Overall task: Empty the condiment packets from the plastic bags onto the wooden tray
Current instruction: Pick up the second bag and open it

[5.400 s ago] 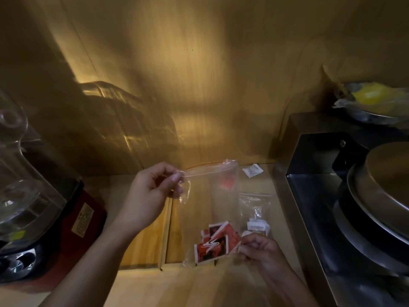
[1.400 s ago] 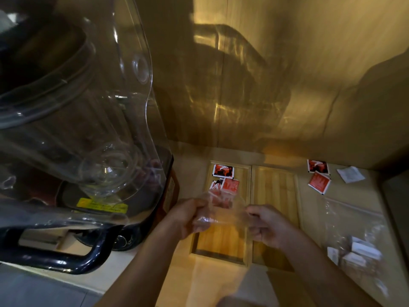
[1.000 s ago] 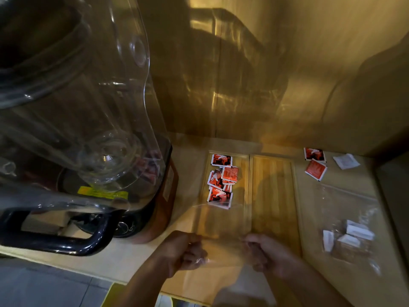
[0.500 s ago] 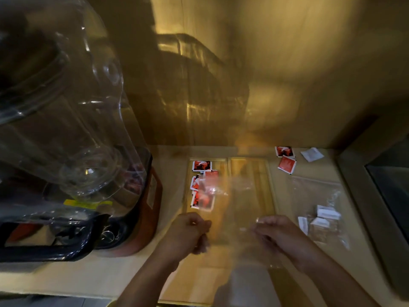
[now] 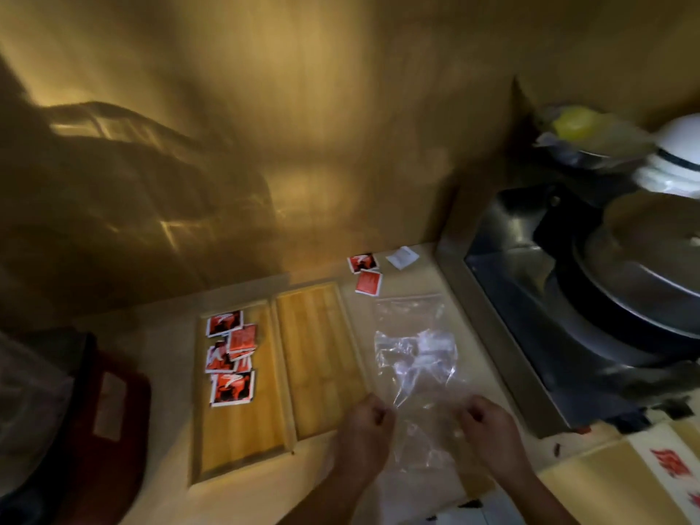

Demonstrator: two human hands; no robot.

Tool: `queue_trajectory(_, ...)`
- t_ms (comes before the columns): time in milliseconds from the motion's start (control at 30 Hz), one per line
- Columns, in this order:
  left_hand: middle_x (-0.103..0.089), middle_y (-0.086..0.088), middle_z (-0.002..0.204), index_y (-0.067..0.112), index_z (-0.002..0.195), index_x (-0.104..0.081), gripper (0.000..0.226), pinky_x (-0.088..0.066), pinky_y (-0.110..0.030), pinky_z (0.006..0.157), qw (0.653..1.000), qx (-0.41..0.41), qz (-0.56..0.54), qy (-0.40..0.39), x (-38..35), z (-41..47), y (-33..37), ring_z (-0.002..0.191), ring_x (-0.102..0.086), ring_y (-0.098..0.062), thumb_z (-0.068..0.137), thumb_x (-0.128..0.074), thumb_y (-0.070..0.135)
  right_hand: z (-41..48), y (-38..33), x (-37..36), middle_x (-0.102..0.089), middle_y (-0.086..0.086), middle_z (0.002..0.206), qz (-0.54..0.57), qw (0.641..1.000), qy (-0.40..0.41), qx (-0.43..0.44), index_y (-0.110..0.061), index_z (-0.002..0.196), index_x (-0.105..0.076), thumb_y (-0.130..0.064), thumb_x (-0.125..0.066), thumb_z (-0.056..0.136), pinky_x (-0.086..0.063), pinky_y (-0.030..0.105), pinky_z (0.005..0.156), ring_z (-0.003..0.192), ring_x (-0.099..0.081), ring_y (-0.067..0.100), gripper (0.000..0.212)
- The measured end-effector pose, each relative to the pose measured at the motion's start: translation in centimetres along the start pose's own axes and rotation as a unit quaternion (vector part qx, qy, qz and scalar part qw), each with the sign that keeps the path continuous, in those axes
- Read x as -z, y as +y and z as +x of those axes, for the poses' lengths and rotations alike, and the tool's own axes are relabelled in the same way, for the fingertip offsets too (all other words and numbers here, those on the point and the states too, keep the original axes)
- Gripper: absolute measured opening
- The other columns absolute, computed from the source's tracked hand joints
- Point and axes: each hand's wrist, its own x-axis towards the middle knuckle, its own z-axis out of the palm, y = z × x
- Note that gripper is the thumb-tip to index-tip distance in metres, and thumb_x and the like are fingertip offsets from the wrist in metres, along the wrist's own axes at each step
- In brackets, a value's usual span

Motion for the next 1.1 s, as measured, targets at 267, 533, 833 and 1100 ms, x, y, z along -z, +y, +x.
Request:
queue_trajectory(267, -0.061, 0.004, 0.065, 0.026, 0.058, -0.051, 0.021, -0.050, -0.032, 0.068, 0.995, 0.048, 0.086, 0.026, -0.7, 0.9, -0.7, 0.075, -0.065, -0.023, 0.079, -0.053, 0.026, 0.7, 1.1, -1.4, -0.062, 0.000, 0.062, -0.028, 0.996, -0.041, -0.072, -0.015, 0.063, -0.057, -0.030, -0.055, 0.083, -0.045, 0.032, 0.065, 0.064, -0.058, 0.019, 0.025)
queue_trajectory(533, -0.065, -0.003, 0.082, 0.017, 0.079, -0.059, 0.021, -0.040, -0.026, 0.066, 0.979, 0.037, 0.193, 0.045, 2.6, 2.9, 3.0, 0.074, -0.057, -0.015, 0.091, -0.050, 0.032, 3.7, -1.6, 1.5, -0.064, 0.002, 0.077, -0.110, 0.994, -0.009, 0.010, -0.017, 0.086, -0.061, -0.024, -0.041, 0.093, -0.047, 0.029, 0.063, 0.069, -0.061, 0.018, 0.022)
queue_trajectory(833, -0.068, -0.016, 0.093, 0.012, 0.079, -0.056, 0.020, -0.043, -0.031, 0.073, 0.990, 0.038, 0.062, 0.118, 2.7, 11.3, 6.5, 0.092, -0.062, -0.031, 0.089, -0.056, 0.029, 12.2, -6.0, 0.6, -0.068, 0.018, 0.095, -0.094, 0.993, 0.002, 0.076, -0.005, 0.096, -0.059, -0.020, -0.045, 0.090, -0.049, 0.036, 0.071, 0.086, -0.064, 0.033, 0.021)
queue_trajectory(1100, -0.054, -0.004, 0.055, 0.010, 0.057, -0.057, 0.038, -0.041, -0.027, 0.058, 0.986, 0.109, -0.090, 0.082, 0.5, 14.8, 4.1, 0.054, -0.054, -0.021, 0.087, -0.060, 0.033, 16.1, -4.1, -2.2, -0.066, 0.016, 0.090, 0.054, 0.992, -0.078, -0.078, -0.004, 0.098, -0.057, -0.033, -0.055, 0.084, -0.053, 0.038, 0.070, 0.078, -0.064, 0.030, 0.033)
